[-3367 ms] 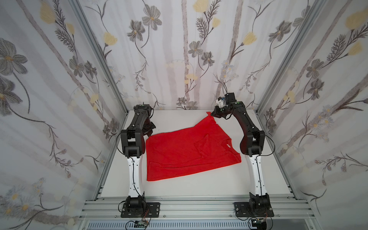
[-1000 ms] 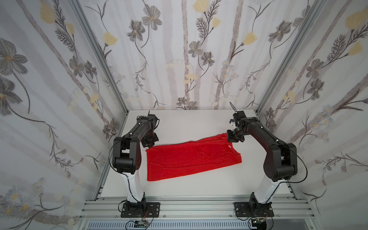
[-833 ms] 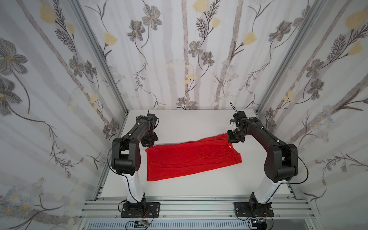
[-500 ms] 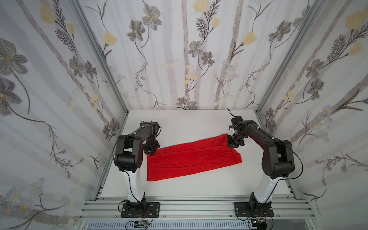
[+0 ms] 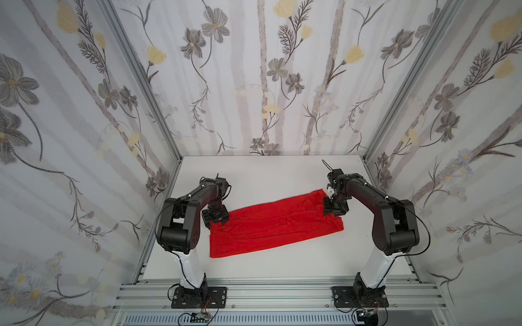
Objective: Fold and stack t-shirts
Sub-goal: Fold the T-shirt, then smooth out the T-shirt at the center of the board.
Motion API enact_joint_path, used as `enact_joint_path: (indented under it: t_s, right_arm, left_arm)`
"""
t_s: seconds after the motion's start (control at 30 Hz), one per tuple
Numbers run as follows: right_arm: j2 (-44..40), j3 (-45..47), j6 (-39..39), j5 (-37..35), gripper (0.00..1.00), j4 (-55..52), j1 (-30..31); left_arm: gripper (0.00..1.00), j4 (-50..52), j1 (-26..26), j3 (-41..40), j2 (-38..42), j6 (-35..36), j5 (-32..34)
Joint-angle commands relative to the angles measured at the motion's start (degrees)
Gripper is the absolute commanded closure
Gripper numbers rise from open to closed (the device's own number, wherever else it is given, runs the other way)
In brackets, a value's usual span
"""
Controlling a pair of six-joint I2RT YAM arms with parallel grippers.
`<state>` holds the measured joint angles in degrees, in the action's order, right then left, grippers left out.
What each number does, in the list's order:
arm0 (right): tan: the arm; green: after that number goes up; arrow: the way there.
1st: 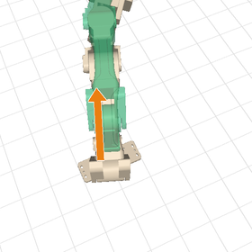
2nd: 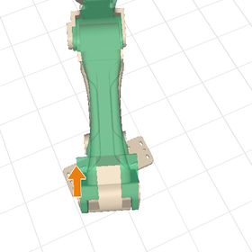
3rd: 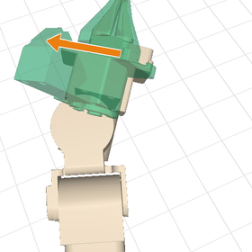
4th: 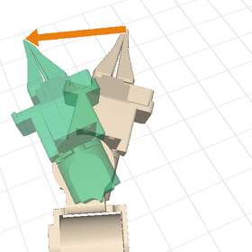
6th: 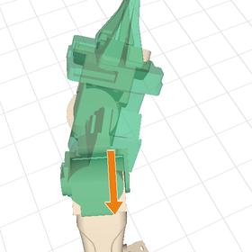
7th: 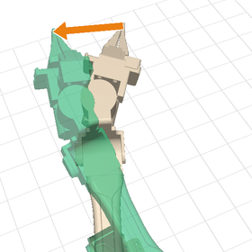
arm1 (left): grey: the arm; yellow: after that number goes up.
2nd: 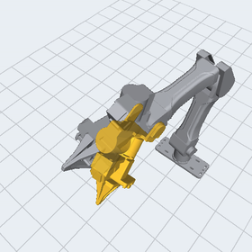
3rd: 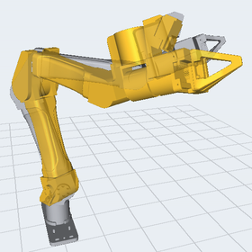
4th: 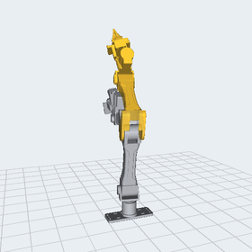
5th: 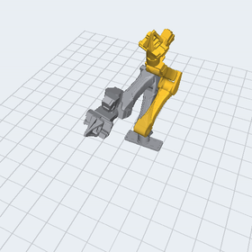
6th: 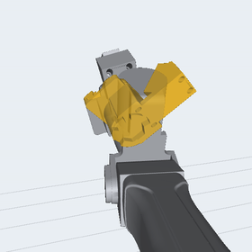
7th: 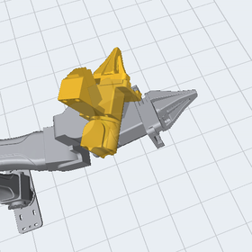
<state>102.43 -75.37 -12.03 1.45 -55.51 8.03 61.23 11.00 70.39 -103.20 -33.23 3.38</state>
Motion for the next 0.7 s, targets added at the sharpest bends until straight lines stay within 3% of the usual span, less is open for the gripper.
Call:
enact_joint_path:
  t_s: [0.0, 0.13, 0.27, 0.4, 0.67]
  right_arm:
    - [-3.2, 0.7, -1.6, -1.6, 0.36, -3.6, 0.0]
    - [-5.4, -2.2, -0.6, 1.9, 0.36, -3.8, 0.1]
    - [1.3, -11.1, 0.3, 11.0, 0.42, -2.9, 1.8]
    - [10.5, -21.8, -0.4, 12.2, 0.52, -2.3, 4.5]
    - [23.6, -31.6, -3.4, 12.8, 0.62, -1.4, 5.4]
  left_arm:
    - [0.31, 2.8, 0.3, -0.5, 4.5, -3.4, 0.7]
    - [0.36, 2.2, 0.3, 4.2, 7.1, -2.5, 3.1]
    - [0.55, -5.3, 0.4, 8.6, 2.6, 1.5, -7.3]
    - [0.73, -6.0, 2.5, 16.2, -7.5, 3.3, -13.3]
    - [0.77, -5.4, 2.9, 17.1, -15.9, 2.5, -12.6]
